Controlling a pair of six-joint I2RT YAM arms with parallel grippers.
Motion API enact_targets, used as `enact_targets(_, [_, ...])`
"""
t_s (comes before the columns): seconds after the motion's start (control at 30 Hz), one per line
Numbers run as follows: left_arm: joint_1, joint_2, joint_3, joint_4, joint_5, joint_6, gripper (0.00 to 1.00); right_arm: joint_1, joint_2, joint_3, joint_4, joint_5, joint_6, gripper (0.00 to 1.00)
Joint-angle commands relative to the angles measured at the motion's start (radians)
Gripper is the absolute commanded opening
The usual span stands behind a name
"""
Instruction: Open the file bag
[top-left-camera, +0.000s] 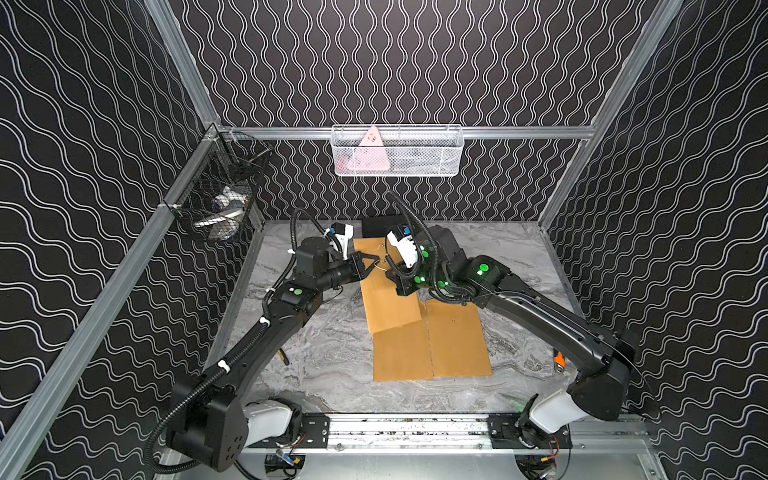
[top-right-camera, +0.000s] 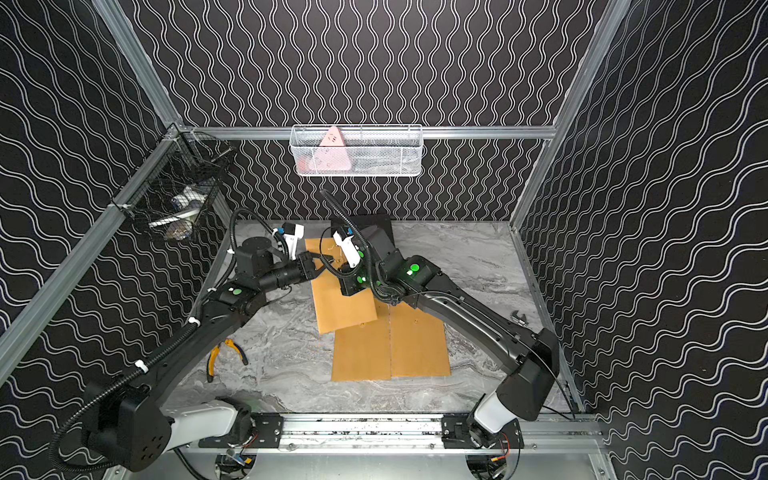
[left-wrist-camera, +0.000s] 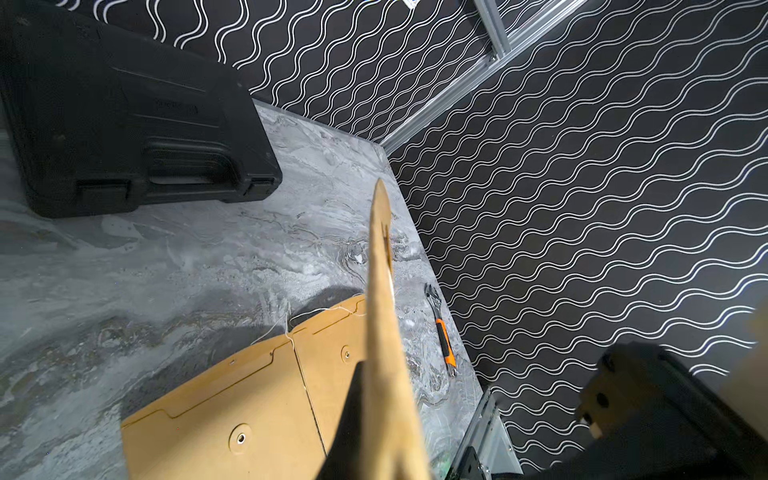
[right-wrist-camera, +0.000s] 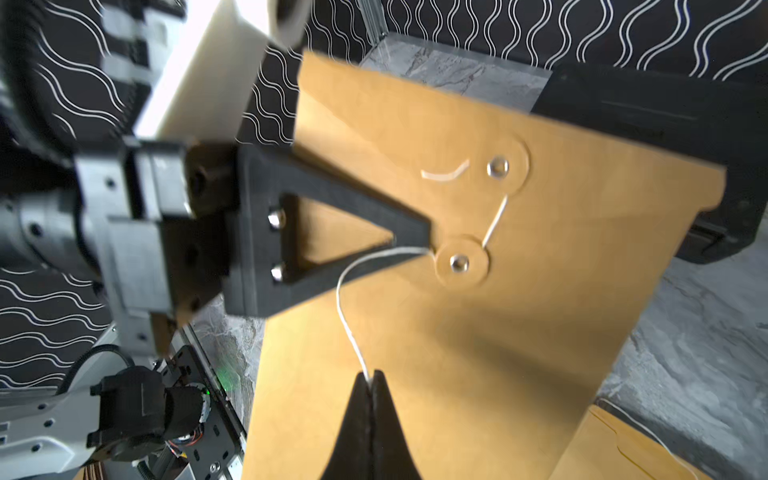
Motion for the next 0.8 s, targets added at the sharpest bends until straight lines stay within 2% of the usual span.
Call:
enact_targets(0.0, [0.007,0.006,0.02,0.019,0.008,0.013,0.0,-0.001,-0.021,-0.032,0.039,0.038,0.016,0.0])
enact_targets(0.37, [0.04,0.016,0.046,0.003,0.027,0.028,0.0,-0.007,-0.07,-0.132,0.032,0.09,0.047,0.0])
enact_targets(0.77, [0.057,0.007,0.042,0.007,0.044,0.026,0.0,-0.065,-0.1,-0.189,0.025,0.105,0.056,0.0])
